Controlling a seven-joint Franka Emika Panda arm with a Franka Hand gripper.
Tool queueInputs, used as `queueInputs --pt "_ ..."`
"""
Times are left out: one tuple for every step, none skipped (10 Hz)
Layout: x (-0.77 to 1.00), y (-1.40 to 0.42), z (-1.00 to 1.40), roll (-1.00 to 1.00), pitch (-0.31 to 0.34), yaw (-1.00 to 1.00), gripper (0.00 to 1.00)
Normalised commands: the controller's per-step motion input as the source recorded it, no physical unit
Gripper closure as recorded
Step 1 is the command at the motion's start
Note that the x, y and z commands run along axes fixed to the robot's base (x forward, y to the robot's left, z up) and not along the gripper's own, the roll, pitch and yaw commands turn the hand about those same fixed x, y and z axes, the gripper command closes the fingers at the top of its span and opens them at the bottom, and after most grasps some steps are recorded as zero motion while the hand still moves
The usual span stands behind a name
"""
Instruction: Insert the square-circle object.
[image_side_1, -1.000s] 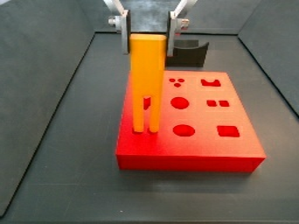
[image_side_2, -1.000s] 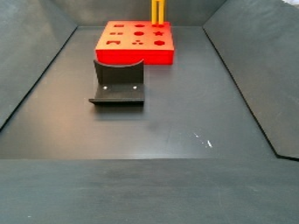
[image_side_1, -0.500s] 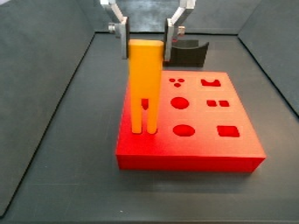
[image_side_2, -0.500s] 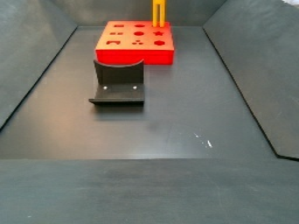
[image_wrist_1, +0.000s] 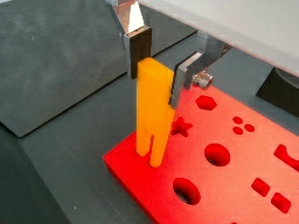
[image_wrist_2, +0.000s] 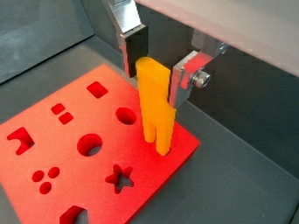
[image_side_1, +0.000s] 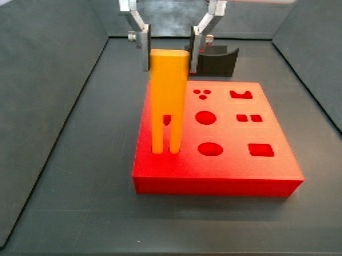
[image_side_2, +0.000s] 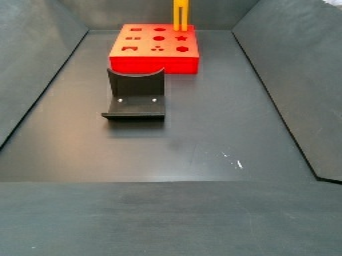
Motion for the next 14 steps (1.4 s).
queueInputs --pt "0.00 -0.04 -0.15 0.12 0.000 0.00 1.00" --pt "0.00 -0.03 -0.26 0.17 0.000 0.00 1.00" --pt "0.00 -0.01 -0.29 0.14 0.000 0.00 1.00" --pt "0.00 -0.01 -0.36 0.15 -0.004 0.00 1.00" --pt "0.00 -0.05 -0.49 0.17 -0.013 0.00 1.00" --pt "0.04 -0.26 -0.87 0.22 -0.069 0.00 1.00" --pt "0.07 -0.35 -0.97 0.19 -0.069 0.00 1.00" --pt "0.09 -0.42 -1.00 0.17 -0.056 -0.07 1.00" --pt "0.12 -0.43 -1.00 0.15 -0.044 -0.15 1.00" --pt "0.17 -0.35 -1.00 0.11 -0.034 -0.21 1.00" --pt "0.26 -0.20 -1.00 0.09 -0.004 -0.32 1.00" --pt "0.17 -0.14 -1.00 0.06 0.000 -0.39 1.00" --pt "0.12 0.00 -0.55 0.01 0.000 -0.21 1.00" --pt "0.00 0.00 0.00 0.00 0.000 0.00 1.00"
